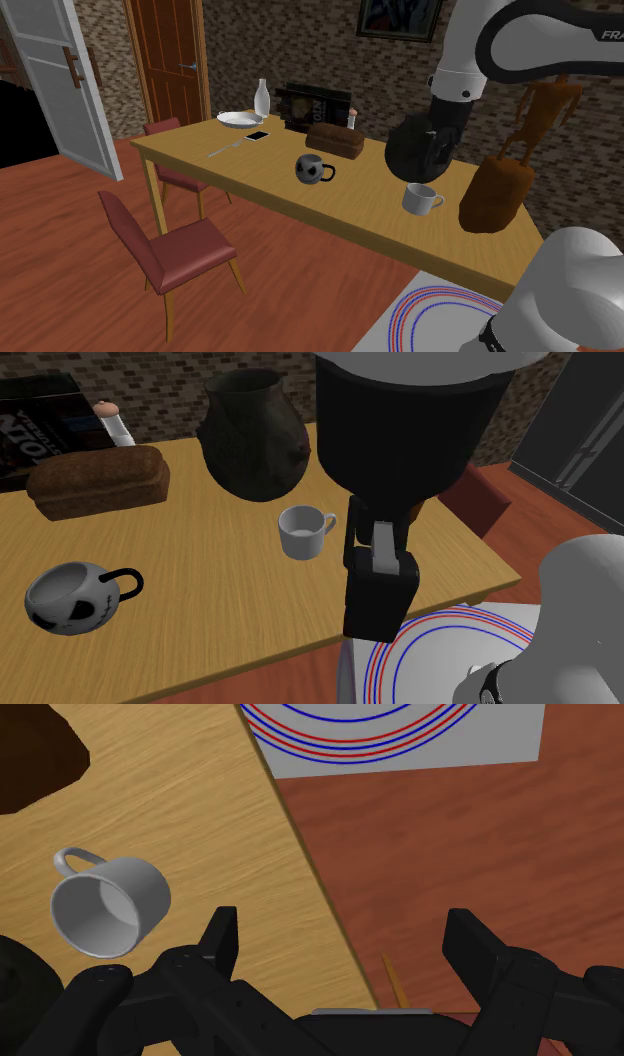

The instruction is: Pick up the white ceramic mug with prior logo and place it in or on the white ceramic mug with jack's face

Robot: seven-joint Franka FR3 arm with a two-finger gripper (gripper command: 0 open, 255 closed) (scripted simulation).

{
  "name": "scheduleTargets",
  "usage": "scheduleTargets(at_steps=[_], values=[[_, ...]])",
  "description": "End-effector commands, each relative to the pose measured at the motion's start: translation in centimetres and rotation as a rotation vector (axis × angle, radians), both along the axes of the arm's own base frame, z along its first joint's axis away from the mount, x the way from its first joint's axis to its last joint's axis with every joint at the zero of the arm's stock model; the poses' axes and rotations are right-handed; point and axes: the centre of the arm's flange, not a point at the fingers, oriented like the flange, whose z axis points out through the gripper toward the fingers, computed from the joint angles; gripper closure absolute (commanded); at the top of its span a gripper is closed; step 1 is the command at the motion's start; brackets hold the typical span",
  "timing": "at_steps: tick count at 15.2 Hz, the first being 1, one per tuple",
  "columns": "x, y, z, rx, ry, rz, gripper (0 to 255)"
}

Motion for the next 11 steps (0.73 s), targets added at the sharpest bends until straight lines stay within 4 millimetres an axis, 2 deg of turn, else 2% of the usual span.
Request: scheduleTargets(at_steps=[1, 11], values=[[0.0, 0.0, 0.0, 0.000, 0.000, 0.000, 0], [3.9, -10.0, -7.9, 0.024, -0.030, -0.062, 0]])
